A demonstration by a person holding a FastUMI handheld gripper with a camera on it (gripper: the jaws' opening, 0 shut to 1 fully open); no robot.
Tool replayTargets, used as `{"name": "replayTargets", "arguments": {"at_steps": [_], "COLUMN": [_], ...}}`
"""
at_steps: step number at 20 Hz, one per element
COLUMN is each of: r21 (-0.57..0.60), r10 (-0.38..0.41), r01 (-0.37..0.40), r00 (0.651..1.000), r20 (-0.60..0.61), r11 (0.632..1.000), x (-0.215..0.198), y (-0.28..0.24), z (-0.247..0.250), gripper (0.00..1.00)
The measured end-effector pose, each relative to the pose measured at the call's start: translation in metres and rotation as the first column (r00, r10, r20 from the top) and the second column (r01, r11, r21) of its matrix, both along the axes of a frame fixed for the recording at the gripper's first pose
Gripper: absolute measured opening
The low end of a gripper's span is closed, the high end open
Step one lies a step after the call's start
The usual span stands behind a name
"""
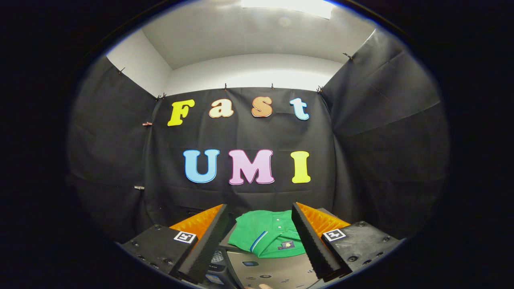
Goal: Put the clothes into the washing machine and then close the washing machine lid.
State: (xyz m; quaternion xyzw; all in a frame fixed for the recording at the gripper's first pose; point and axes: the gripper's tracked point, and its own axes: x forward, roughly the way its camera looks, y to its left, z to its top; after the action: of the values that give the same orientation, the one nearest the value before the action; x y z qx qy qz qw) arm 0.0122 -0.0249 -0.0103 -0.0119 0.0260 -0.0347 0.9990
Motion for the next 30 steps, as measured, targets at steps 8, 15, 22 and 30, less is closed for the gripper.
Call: {"name": "replayTargets", "arguments": {"at_steps": [8, 15, 22, 30], "r21": [-0.034, -0.020, 0.004, -0.039], "r10": [0.000, -0.052, -0.087, -0.109], "r01": [-0.004, 0.049, 0.095, 0.106], "r00": [0.994, 0.971, 0.923, 0.807], "r20": [-0.109, -0.235, -0.375, -0.581], "r11": [0.999, 0.999, 0.995, 0.994], "x": [0.054, 0.121, 0.188, 0.246], "y": [-0.007, -0.036, -0.064, -0.088], "z": [-0.011, -0.043, -0.088, -0.157], "gripper": [0.99, 0.99, 0.99, 0.99]}}
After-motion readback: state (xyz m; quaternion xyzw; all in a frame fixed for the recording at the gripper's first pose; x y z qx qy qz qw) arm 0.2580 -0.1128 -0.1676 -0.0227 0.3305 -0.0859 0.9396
